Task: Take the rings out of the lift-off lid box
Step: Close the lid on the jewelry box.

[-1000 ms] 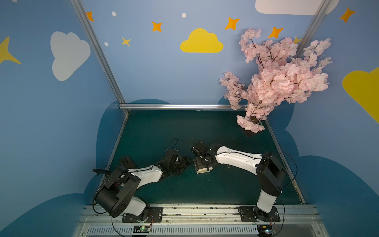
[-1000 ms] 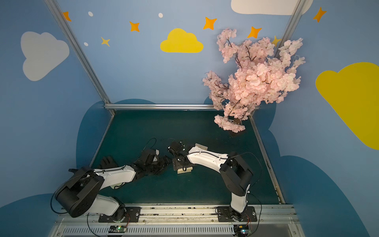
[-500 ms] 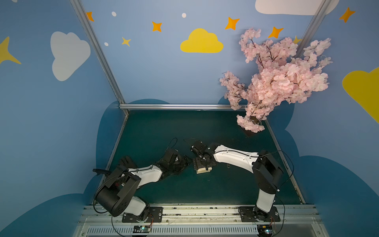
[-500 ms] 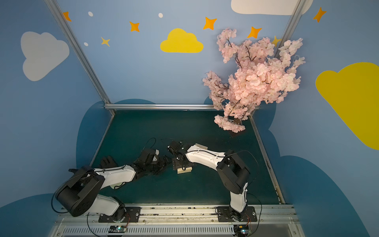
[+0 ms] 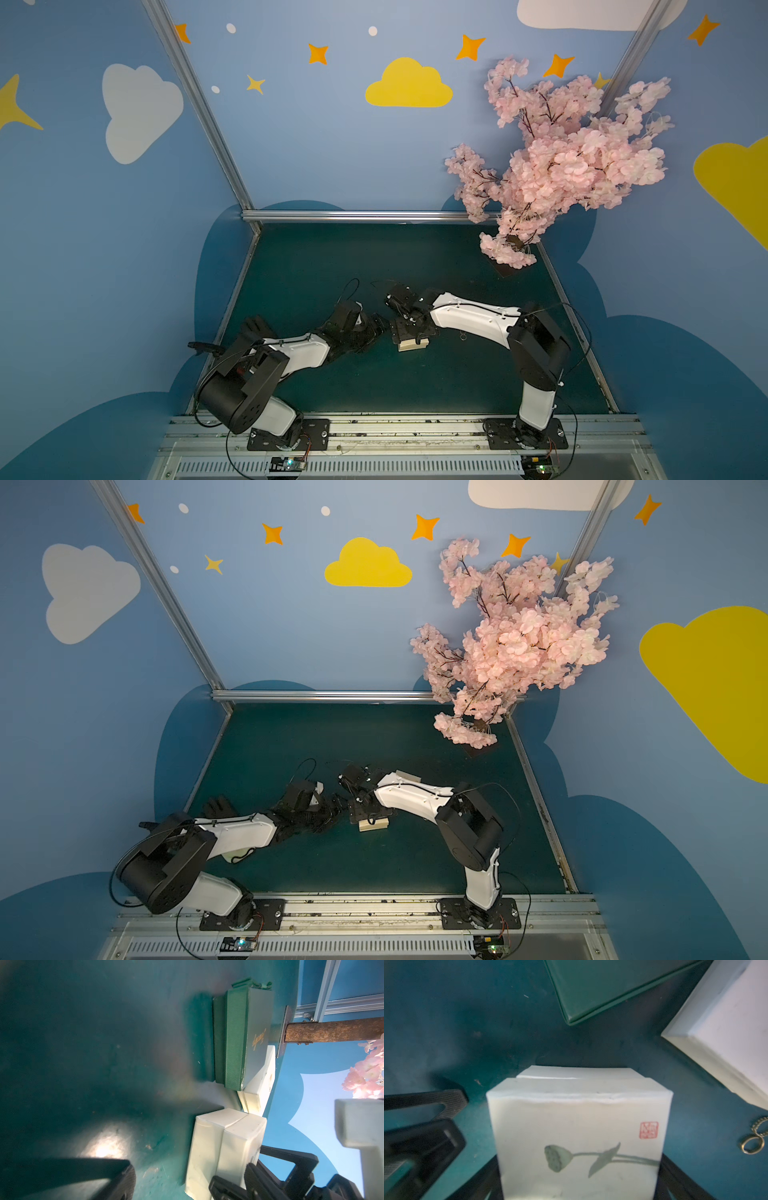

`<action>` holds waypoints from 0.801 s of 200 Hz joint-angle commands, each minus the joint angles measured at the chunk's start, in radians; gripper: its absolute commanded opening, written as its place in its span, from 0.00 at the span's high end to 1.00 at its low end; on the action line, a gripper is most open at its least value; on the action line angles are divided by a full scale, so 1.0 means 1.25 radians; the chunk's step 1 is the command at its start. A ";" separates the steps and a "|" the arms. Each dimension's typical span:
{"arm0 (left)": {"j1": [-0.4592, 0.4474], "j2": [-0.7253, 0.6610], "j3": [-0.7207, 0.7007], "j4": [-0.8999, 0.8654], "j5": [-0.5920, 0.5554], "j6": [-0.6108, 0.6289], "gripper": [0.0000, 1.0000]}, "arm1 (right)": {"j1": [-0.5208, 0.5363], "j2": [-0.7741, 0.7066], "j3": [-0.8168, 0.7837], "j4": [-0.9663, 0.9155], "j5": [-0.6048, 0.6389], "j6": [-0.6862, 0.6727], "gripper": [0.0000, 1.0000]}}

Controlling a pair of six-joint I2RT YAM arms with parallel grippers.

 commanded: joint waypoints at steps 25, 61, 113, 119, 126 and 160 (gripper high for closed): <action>-0.001 0.068 -0.046 -0.150 -0.046 0.009 0.16 | -0.006 0.021 0.023 -0.025 -0.003 0.016 0.08; -0.001 0.072 -0.046 -0.147 -0.044 0.007 0.16 | -0.009 0.019 0.026 -0.028 0.000 0.021 0.08; -0.001 0.070 -0.050 -0.147 -0.045 0.008 0.17 | -0.007 0.021 0.028 -0.026 -0.010 0.020 0.08; -0.001 0.072 -0.050 -0.146 -0.044 0.008 0.17 | -0.007 0.022 0.029 -0.025 -0.011 0.019 0.07; -0.001 0.073 -0.050 -0.145 -0.043 0.007 0.17 | -0.006 0.023 0.029 -0.026 -0.012 0.019 0.07; 0.000 0.075 -0.047 -0.144 -0.042 0.009 0.17 | -0.006 0.026 0.034 -0.027 -0.010 0.019 0.07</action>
